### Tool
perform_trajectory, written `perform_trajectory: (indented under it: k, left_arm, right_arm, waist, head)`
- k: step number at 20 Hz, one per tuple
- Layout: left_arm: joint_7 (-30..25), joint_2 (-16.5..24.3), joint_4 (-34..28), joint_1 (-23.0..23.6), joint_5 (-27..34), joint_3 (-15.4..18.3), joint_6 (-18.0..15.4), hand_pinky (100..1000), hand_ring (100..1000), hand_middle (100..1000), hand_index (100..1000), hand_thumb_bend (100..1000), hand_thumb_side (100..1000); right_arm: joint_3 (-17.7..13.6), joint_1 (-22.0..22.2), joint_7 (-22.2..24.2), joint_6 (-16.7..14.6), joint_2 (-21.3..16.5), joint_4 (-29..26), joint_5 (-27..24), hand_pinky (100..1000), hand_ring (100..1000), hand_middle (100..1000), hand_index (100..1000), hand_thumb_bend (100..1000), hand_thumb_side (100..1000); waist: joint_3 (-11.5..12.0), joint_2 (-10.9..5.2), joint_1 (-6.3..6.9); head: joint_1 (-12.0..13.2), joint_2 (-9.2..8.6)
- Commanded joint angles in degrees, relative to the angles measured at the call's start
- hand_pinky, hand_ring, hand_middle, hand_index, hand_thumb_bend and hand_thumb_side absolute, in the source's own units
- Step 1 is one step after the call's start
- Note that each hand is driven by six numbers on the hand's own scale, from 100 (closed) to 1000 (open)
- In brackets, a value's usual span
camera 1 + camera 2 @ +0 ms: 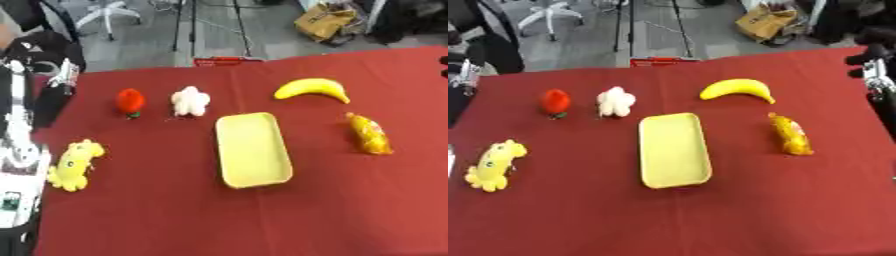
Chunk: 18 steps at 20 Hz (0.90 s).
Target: Pick up objects on the table and place them in the box.
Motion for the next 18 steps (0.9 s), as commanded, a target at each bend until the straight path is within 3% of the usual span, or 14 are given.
perform_trajectory:
  k: [1, 4, 8, 13, 18]
  left_arm:
    - [-8.70, 3.90, -0.23, -0.69, -8.19, 0.75, 3.38, 699, 711, 763, 855, 647, 796]
    - [-16.75, 4.76, -1.03, -0.35, -18.30, 1.47, 6.85, 711, 734, 777, 859, 686, 808]
    - [-22.68, 3.77, -2.45, 1.11, -28.14, 2.63, 12.20, 697, 718, 761, 834, 714, 811]
    - [-27.77, 4.52, -2.82, 4.66, -31.61, 3.45, 14.87, 685, 703, 749, 825, 733, 795]
    - [-33.48, 5.70, -1.35, 7.99, -32.07, 3.79, 15.16, 686, 707, 749, 830, 755, 763]
  right_arm:
    - [-0.40, -0.53, 0.20, -0.24, -1.02, -0.72, 0.05, 671, 715, 792, 879, 100, 756]
    - [-0.46, -0.49, 0.19, -0.24, -1.06, -0.67, 0.05, 671, 715, 792, 880, 100, 756]
    - [-0.45, -0.49, 0.25, -0.26, -1.03, -0.61, 0.08, 671, 715, 792, 881, 100, 756]
    - [-0.52, -0.55, 0.25, -0.24, -1.14, -0.55, 0.11, 672, 714, 792, 883, 100, 756]
    - [-0.47, -0.53, 0.37, -0.26, -1.16, -0.47, 0.10, 672, 714, 792, 884, 100, 765]
  waist:
    - [-0.12, -1.32, -0.11]
    - [-0.13, -1.34, -0.09]
    - [-0.08, -1.25, -0.06]
    - [-0.02, -1.12, 0.05]
    - [0.04, -1.15, 0.10]
  head:
    - [-0.07, 0.29]
    - [-0.05, 0.29]
    - [-0.19, 0.29]
    - [-0.30, 0.29]
    - [-0.43, 0.29]
